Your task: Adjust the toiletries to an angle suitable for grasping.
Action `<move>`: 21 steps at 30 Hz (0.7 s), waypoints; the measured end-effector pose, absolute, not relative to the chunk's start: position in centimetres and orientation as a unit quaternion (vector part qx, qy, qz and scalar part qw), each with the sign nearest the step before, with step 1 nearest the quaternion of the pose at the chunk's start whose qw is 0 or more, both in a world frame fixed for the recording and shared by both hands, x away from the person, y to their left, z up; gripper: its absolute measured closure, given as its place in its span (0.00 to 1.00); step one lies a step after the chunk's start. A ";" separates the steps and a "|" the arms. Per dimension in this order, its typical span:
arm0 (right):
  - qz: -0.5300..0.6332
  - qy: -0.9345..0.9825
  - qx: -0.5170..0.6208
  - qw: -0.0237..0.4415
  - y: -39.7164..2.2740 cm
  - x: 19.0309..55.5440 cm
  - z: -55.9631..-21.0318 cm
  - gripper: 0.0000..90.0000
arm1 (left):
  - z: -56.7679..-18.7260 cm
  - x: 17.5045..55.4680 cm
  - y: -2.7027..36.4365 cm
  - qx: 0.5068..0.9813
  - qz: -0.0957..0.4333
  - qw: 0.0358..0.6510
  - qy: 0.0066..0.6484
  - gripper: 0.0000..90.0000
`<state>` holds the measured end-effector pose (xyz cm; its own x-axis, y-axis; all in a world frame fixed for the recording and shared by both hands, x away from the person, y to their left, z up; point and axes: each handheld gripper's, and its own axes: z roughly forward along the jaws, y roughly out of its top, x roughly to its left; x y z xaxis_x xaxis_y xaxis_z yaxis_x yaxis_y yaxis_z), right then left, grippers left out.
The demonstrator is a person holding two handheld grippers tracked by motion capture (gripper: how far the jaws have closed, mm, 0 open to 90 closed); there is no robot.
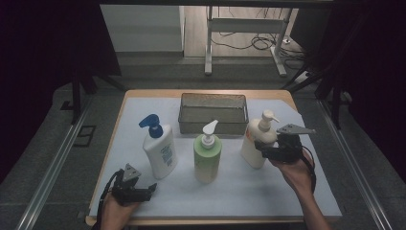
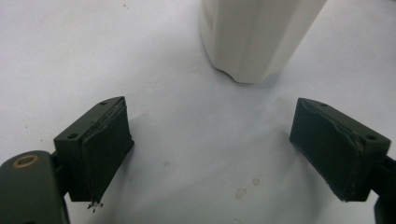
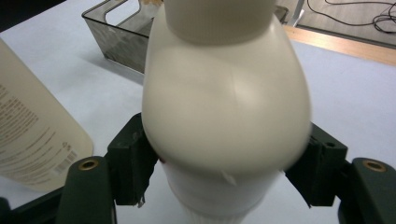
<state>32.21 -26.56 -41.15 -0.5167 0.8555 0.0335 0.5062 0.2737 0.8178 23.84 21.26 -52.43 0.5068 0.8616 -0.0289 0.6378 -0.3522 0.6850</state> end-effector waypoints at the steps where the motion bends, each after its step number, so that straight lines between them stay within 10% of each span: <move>1: 0.408 0.769 0.442 0.214 -26.4 32.4 -41.2 0.34 | -52.4 23.8 21.3 0.804 0.171 0.327 0.466 0.14; 21: 0.401 0.765 0.448 0.231 -25.5 32.9 -41.4 0.41 | -52.4 23.8 21.3 0.804 0.171 0.327 0.466 0.14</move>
<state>32.94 -25.51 -41.39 -0.4925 0.8703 0.0061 0.4999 0.2771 0.8206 23.84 21.26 -52.43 0.5067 0.8616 -0.0299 0.6381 -0.3515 0.6850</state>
